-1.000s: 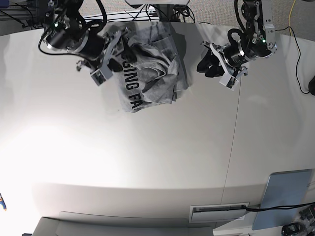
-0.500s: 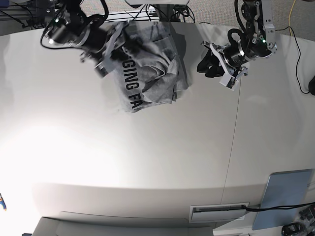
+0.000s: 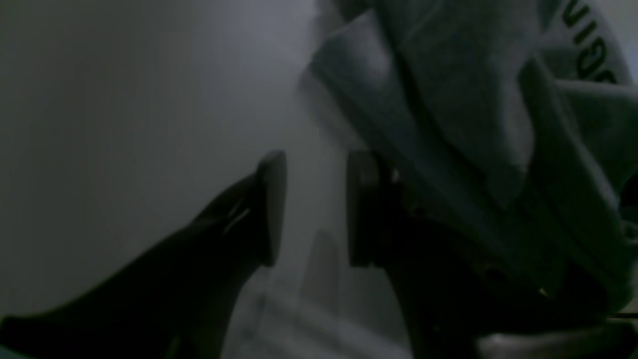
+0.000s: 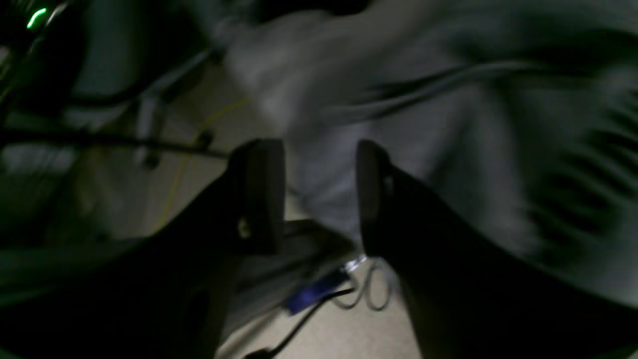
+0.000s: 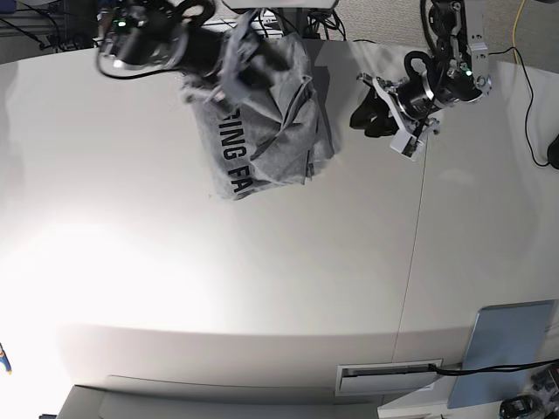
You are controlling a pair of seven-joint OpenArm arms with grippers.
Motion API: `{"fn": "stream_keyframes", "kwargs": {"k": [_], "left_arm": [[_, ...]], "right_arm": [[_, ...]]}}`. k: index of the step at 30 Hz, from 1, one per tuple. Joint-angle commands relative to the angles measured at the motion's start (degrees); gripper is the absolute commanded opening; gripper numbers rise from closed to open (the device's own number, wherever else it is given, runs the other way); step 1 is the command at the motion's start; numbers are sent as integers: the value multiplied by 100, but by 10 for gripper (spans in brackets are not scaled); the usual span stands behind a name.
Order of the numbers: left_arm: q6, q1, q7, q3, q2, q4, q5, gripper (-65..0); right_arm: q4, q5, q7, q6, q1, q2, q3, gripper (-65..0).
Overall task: Fold the T-shirt properly
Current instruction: 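Release the folded bundle and raise the right gripper away, then grasp the bundle edge with the left gripper and pull it open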
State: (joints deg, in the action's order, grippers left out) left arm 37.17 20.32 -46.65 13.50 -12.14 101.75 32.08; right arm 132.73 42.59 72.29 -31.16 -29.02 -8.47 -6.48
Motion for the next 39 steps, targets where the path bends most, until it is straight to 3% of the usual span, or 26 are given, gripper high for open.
{"fn": "stream_keyframes", "kwargs": {"k": [1,3,7,12,16,19,23,26,35,39], "left_arm": [[68,-17,111,17,-37,101,254,-435],[283,-20,114,17,-35,101,509,-435],[283,-20,127,13,-37,131,876,-434],[283,-151,125,-59,-22,332,868,-434],[283,-492,103,-568,-24,455,857,-434],[283,-802,105,-1274,-22,455,490,-434],[-278,-1174,105,-2124,-24,455,-164,-434],[-450,-1373,129,-2529,-24,455,-446,-434],[-1449,-1572,483,-3574,-22,424,-1746,-434],[-2155,-1572,730,-3928,-22,404,-2391,-435]], "right_arm": [[116,72,-153,-13,52,-9,173,-419],[116,-57,-186,-13,122,-9,522,-419],[116,-275,-238,-13,236,-9,1095,-419],[116,-691,-354,-11,249,-11,1735,-419],[109,-1005,-354,42,247,-11,2243,-419],[109,-1233,-372,223,216,-11,2656,-419],[109,-1241,-374,249,138,-11,3187,-419],[109,-1239,-374,251,83,-11,3418,-419],[109,-1217,-380,251,11,2,3467,-419],[109,-1220,-369,254,11,39,3467,-419]]}}
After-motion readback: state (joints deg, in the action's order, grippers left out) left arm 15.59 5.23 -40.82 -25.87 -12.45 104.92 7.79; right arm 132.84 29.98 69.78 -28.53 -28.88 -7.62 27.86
